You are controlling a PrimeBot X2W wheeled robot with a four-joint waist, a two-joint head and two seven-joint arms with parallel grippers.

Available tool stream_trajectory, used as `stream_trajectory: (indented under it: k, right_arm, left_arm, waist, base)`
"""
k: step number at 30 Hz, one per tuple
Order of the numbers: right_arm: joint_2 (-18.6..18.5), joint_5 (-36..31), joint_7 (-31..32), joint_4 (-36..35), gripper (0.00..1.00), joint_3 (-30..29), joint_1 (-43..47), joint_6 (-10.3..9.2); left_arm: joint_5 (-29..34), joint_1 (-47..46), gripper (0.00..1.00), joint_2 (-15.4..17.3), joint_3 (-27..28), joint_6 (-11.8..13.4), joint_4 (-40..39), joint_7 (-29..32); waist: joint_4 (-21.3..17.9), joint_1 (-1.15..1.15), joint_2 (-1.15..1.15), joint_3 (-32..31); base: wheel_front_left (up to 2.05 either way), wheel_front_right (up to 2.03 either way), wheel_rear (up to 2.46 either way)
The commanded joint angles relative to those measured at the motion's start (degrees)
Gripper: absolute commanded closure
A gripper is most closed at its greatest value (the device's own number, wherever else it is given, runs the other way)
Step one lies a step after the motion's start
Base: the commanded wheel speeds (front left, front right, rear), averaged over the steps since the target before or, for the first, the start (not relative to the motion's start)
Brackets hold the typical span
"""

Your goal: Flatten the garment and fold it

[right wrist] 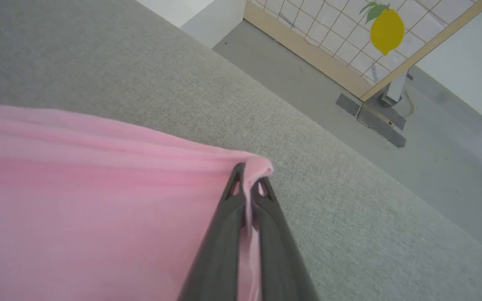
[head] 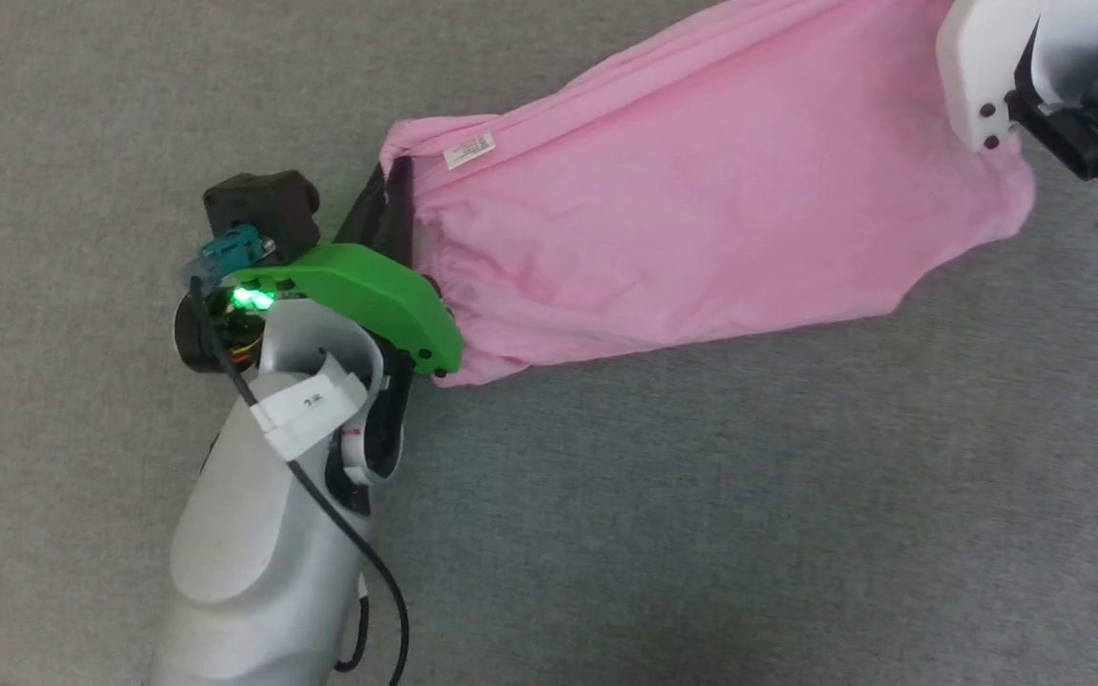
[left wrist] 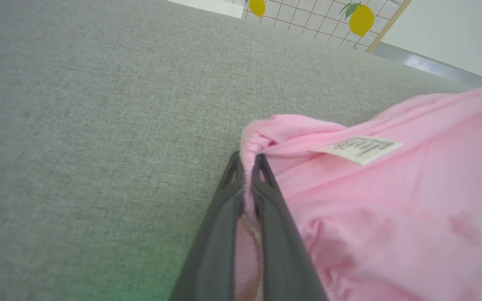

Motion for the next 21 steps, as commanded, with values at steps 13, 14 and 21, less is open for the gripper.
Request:
stream_trajectory:
  k: [13, 14, 21]
  right_arm:
    - [1.17, 2.52, -2.62, 10.03, 0.00, 0.18, -2.55, -0.13]
    - [1.21, 2.86, -3.85, 9.94, 0.00, -0.04, -2.04, -0.13]
    - [1.11, 7.40, -13.55, 7.37, 0.00, -3.80, 4.96, -0.13]
  left_arm:
    - [-2.47, 3.43, 0.00, -0.65, -1.92, -1.96, -3.59, -3.10]
    - [-2.53, 4.04, 0.00, -0.55, -1.70, -2.17, -3.94, -4.21]
    - [0.22, 9.79, 0.00, 1.63, 0.51, -2.71, -4.45, -17.37]
  waist:
    - [2.66, 0.00, 0.00, -1.25]
    - [2.51, 0.00, 0.00, -2.03]
    - [1.94, 0.00, 0.00, -7.85]
  base:
    - [0.00, 0.00, 0.00]
    - [0.00, 0.00, 0.00]
    - [0.00, 0.00, 0.00]
